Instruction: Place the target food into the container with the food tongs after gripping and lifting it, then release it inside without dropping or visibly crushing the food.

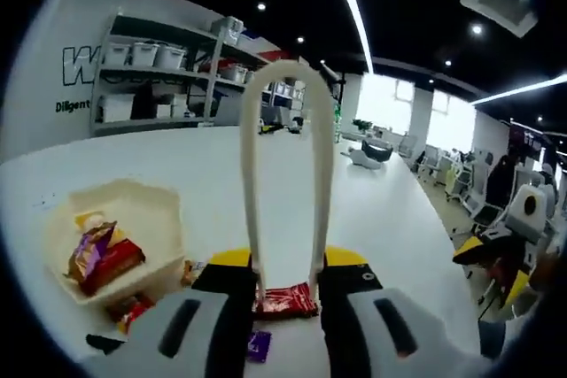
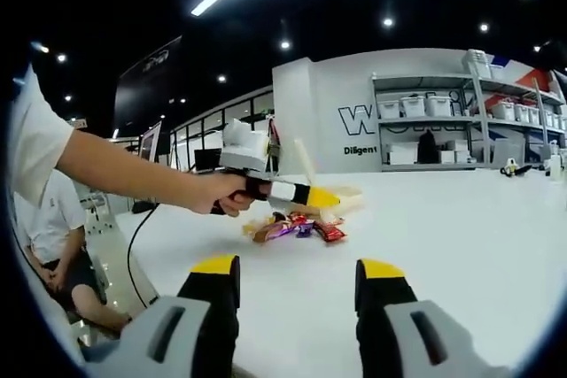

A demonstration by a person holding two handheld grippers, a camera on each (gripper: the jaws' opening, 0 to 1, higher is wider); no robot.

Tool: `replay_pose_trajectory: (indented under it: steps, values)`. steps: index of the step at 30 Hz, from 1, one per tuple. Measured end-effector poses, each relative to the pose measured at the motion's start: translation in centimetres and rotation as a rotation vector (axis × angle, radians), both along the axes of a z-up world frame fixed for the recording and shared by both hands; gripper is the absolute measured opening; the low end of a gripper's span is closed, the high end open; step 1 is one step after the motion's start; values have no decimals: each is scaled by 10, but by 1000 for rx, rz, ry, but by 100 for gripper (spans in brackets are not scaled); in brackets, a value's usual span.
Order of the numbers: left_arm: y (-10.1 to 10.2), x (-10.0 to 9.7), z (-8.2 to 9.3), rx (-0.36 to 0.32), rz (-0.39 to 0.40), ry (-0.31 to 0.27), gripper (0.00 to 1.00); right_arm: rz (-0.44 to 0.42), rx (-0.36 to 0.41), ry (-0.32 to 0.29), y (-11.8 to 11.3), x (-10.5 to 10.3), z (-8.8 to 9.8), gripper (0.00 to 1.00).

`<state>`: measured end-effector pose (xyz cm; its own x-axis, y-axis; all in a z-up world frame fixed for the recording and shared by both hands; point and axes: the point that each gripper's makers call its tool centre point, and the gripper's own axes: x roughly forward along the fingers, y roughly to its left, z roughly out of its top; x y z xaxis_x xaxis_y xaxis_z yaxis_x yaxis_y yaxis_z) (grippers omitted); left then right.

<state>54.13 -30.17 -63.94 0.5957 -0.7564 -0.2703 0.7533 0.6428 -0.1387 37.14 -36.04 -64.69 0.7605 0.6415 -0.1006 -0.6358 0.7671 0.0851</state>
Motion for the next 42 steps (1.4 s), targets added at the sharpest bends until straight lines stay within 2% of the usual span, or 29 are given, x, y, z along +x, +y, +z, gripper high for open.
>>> replay_pose_trajectory:
  steps: [3, 5, 9, 12, 13, 14, 17, 20, 26, 28, 31, 34, 42]
  values:
    - [9, 7, -7, 116, -27, -62, 26, 1, 1, 0, 0, 0, 0, 49]
    - [9, 11, -9, 98, -27, -49, 27, 0, -1, 0, 0, 0, 0, 49]
    - [14, 22, -14, 118, -6, -51, 27, -5, 2, 4, -1, 1, -1, 49]
    - [22, 25, -24, 113, 36, 20, 27, -4, 3, 5, -1, 1, -1, 49]
    - [23, 26, -23, 106, 36, 7, 27, -5, 4, 4, -1, 1, 0, 49]
    - [22, 23, -19, 70, 33, 22, 27, -5, 4, 3, -1, 2, 0, 49]
    - [26, 18, -19, 83, 41, 37, 27, -3, 12, 0, 1, 2, 2, 49]
    - [26, 8, -19, 58, 56, 75, 27, 5, 10, -8, 5, 1, 5, 49]
    - [19, -8, -20, 75, 28, 65, 27, 22, 5, -13, 11, -3, 6, 49]
    - [18, -6, -19, 88, 30, 54, 27, 22, 4, -14, 11, -4, 7, 49]
    - [15, -3, -11, 68, 36, 37, 27, 19, 6, -18, 9, -5, 8, 49]
    - [13, 1, -6, 86, 31, -6, 27, 11, 5, -17, 6, -5, 8, 49]
    - [11, 13, -14, 124, 38, -24, 27, 5, 2, -18, 3, -3, 8, 49]
